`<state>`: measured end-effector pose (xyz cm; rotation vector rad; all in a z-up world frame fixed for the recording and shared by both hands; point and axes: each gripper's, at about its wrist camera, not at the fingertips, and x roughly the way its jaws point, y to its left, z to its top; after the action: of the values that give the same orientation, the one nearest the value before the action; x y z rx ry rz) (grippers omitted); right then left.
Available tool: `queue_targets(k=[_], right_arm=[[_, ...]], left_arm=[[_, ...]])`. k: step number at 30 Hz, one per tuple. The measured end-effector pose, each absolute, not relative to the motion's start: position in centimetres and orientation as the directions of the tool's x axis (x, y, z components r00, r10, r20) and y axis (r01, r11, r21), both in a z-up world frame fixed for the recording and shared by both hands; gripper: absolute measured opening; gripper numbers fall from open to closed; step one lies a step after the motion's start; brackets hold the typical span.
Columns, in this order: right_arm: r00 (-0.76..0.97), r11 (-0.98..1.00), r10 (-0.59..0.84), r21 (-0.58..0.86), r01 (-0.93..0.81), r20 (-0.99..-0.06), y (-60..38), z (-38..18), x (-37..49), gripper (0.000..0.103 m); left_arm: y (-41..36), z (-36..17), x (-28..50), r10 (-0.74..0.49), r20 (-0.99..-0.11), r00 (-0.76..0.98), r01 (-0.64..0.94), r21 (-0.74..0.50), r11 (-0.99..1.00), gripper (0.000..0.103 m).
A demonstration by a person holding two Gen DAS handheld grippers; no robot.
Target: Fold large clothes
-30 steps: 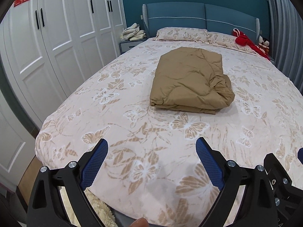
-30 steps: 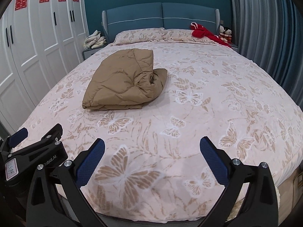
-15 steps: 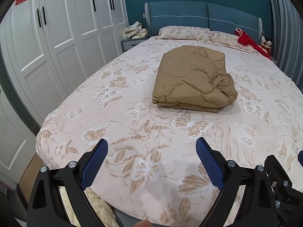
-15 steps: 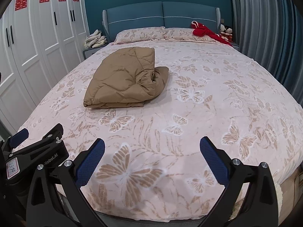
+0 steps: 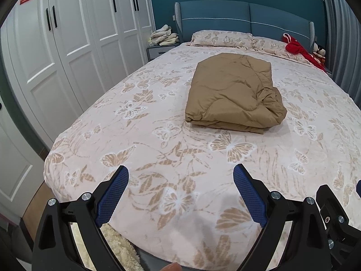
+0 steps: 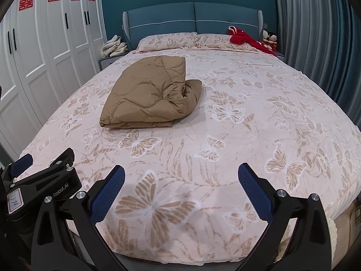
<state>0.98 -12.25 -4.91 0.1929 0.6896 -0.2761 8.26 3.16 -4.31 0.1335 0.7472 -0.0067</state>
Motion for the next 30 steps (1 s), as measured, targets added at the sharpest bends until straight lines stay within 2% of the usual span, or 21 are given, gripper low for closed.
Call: queue_targets(k=[30], right_arm=[[0.739,0.947,-0.188,0.081,0.312,-0.647,-12.14,-4.91,1.03,0.098]], left_arm=[[3.48,-4.36,8.29,0.049,-0.675,0.736,0.048,0.124,0.991,0.092]])
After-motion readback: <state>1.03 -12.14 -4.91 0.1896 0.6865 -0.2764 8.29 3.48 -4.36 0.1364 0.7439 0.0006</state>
